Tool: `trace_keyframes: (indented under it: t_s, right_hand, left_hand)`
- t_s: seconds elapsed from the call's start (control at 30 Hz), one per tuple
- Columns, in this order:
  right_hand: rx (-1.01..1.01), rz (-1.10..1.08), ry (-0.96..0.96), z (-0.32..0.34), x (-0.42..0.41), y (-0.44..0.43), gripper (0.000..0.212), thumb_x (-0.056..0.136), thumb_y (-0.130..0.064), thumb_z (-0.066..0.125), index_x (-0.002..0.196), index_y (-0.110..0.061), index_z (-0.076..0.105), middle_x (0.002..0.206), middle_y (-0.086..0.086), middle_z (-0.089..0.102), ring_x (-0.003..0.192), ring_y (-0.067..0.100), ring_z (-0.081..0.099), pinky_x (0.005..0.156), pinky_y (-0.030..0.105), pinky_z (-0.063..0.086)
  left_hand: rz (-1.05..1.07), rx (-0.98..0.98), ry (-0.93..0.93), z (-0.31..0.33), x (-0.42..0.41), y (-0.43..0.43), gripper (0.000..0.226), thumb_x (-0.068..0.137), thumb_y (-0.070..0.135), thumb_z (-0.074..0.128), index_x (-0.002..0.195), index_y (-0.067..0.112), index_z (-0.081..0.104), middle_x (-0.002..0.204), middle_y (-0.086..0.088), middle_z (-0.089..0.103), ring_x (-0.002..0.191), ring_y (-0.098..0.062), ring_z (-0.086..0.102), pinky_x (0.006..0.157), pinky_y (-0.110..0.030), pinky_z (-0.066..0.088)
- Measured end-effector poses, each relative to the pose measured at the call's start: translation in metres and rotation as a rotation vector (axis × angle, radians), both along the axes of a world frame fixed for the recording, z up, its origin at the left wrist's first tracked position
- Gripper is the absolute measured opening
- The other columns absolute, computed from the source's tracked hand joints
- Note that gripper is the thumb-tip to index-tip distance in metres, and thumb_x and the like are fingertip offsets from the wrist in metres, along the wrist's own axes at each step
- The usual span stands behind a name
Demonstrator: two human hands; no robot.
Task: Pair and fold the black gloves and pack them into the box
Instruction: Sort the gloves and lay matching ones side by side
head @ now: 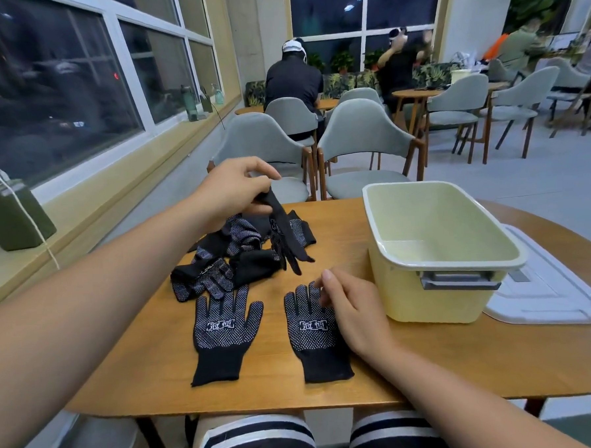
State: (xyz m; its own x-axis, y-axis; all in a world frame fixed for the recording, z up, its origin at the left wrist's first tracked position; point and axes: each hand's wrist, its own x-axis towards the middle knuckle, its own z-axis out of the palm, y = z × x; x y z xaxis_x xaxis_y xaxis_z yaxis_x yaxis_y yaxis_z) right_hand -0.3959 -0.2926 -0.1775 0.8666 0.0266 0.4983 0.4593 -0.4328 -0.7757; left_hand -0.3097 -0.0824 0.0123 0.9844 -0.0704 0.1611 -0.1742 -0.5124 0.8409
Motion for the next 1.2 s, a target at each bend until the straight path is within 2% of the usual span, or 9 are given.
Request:
trace_keyframes:
  t_s: [0.2, 0.3, 0.37, 0.47, 0.57, 0.7, 0.83, 1.0, 1.2]
  right_hand:
    - [0.049, 0.164, 0.013, 0.018, -0.021, 0.020, 0.051, 0.112, -0.054, 0.041, 0.096, -0.020, 0.074, 0.085, -0.001, 0.075, 0.085, 0.017, 0.072, 0.078, 0.046, 0.057]
    - [0.381, 0.303, 0.352, 0.034, -0.011, 0.037, 0.059, 0.102, -0.065, 0.043, 0.107, -0.016, 0.077, 0.098, 0.006, 0.082, 0.093, 0.020, 0.075, 0.076, 0.040, 0.060]
    - [0.585, 0.367, 0.586, 0.046, -0.002, 0.040, 0.076, 0.095, -0.075, 0.041, 0.113, -0.010, 0.075, 0.105, 0.011, 0.082, 0.099, 0.025, 0.076, 0.076, 0.036, 0.060]
    - [0.775, 0.458, 0.688, 0.055, 0.003, 0.031, 0.089, 0.102, -0.079, 0.029, 0.135, -0.005, 0.066, 0.126, 0.014, 0.078, 0.122, 0.026, 0.073, 0.107, 0.045, 0.055]
    - [0.925, 0.541, 0.758, 0.063, 0.007, 0.020, 0.097, 0.099, -0.083, 0.029, 0.147, -0.002, 0.057, 0.138, 0.017, 0.072, 0.132, 0.027, 0.068, 0.122, 0.050, 0.044]
    - [0.934, 0.575, 0.798, 0.073, 0.017, 0.013, 0.102, 0.097, -0.086, 0.032, 0.150, -0.002, 0.054, 0.143, 0.018, 0.069, 0.136, 0.028, 0.065, 0.123, 0.047, 0.044]
    - [0.955, 0.590, 0.833, 0.074, 0.022, 0.010, 0.102, 0.097, -0.086, 0.037, 0.150, 0.000, 0.054, 0.143, 0.021, 0.068, 0.140, 0.032, 0.062, 0.126, 0.048, 0.040]
    - [1.021, 0.570, 0.816, 0.067, 0.033, 0.007, 0.097, 0.098, -0.083, 0.037, 0.151, -0.004, 0.056, 0.142, 0.024, 0.068, 0.137, 0.034, 0.063, 0.124, 0.047, 0.042]
    - [1.025, 0.565, 0.833, 0.052, 0.037, 0.001, 0.096, 0.101, -0.081, 0.033, 0.151, -0.002, 0.058, 0.146, 0.025, 0.064, 0.142, 0.039, 0.058, 0.124, 0.052, 0.041]
  left_hand:
    - [-0.004, -0.116, 0.042, 0.007, -0.017, -0.015, 0.021, 0.100, 0.004, 0.058, 0.101, 0.004, 0.078, 0.109, -0.018, 0.072, 0.084, -0.029, 0.082, 0.082, -0.036, 0.067]
    - [-0.041, -0.157, 0.044, 0.009, -0.024, -0.018, 0.034, 0.096, -0.006, 0.046, 0.108, 0.000, 0.076, 0.102, -0.026, 0.072, 0.080, -0.029, 0.080, 0.082, -0.037, 0.068]
    - [-0.065, -0.009, -0.044, 0.007, -0.028, -0.017, 0.032, 0.096, -0.007, 0.051, 0.109, 0.006, 0.078, 0.096, -0.019, 0.074, 0.076, -0.020, 0.079, 0.080, -0.028, 0.066]
    - [-0.049, 0.287, -0.242, 0.003, -0.031, -0.012, 0.027, 0.088, 0.006, 0.076, 0.103, 0.028, 0.081, 0.091, 0.005, 0.079, 0.077, -0.010, 0.077, 0.077, -0.026, 0.064]
    - [-0.063, 0.328, -0.318, -0.001, -0.037, -0.008, 0.024, 0.090, 0.010, 0.075, 0.098, 0.032, 0.080, 0.083, 0.007, 0.080, 0.072, -0.006, 0.077, 0.082, -0.036, 0.065]
    - [-0.107, 0.398, -0.432, -0.008, -0.052, -0.007, 0.017, 0.092, 0.018, 0.076, 0.095, 0.033, 0.080, 0.080, 0.009, 0.075, 0.072, -0.003, 0.072, 0.080, -0.034, 0.059]
    - [-0.112, 0.472, -0.558, -0.021, -0.060, -0.002, 0.013, 0.090, 0.025, 0.082, 0.097, 0.035, 0.082, 0.099, 0.008, 0.057, 0.093, -0.011, 0.059, 0.079, -0.028, 0.050]
    - [-0.201, 0.459, -0.488, -0.038, -0.075, -0.001, 0.013, 0.089, 0.020, 0.081, 0.096, 0.031, 0.080, 0.100, 0.013, 0.071, 0.097, -0.004, 0.066, 0.091, -0.036, 0.054]
    - [-0.242, 0.399, -0.413, -0.076, -0.101, -0.009, 0.015, 0.091, 0.021, 0.080, 0.102, 0.032, 0.080, 0.095, 0.019, 0.074, 0.096, 0.002, 0.068, 0.086, -0.021, 0.053]
